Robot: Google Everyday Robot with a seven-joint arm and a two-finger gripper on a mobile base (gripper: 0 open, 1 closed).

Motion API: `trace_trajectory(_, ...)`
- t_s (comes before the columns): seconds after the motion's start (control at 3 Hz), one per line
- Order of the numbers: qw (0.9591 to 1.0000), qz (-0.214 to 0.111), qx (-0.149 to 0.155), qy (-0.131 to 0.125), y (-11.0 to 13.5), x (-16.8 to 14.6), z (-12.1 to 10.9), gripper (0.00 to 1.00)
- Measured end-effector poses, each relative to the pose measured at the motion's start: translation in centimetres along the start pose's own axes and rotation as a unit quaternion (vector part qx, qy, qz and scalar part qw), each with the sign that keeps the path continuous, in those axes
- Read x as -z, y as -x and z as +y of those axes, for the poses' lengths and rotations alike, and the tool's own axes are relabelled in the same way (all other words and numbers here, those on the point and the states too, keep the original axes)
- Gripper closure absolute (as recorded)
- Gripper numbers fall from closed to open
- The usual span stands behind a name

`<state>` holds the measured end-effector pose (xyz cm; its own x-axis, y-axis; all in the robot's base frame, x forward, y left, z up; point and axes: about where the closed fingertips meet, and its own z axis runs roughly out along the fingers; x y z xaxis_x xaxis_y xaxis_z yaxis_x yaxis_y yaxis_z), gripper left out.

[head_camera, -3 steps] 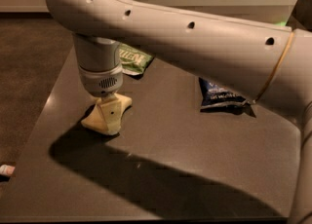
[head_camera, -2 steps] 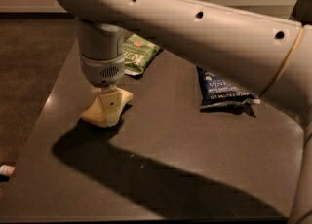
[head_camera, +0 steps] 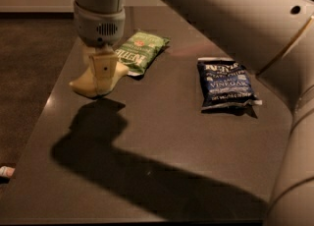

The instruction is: Pick sponge

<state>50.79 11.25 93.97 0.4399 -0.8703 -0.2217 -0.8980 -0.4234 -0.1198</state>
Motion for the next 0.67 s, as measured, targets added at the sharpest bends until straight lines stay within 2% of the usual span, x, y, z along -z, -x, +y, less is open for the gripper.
trace_trajectory(0.33, 0.9998, -0.019, 0.003, -0.011, 0.3, 2.81, -1.11, 1.0)
trace_trajectory(0.67, 0.9992, -0.027, 0.003, -0.03, 0.77, 3.22, -1.92, 1.0)
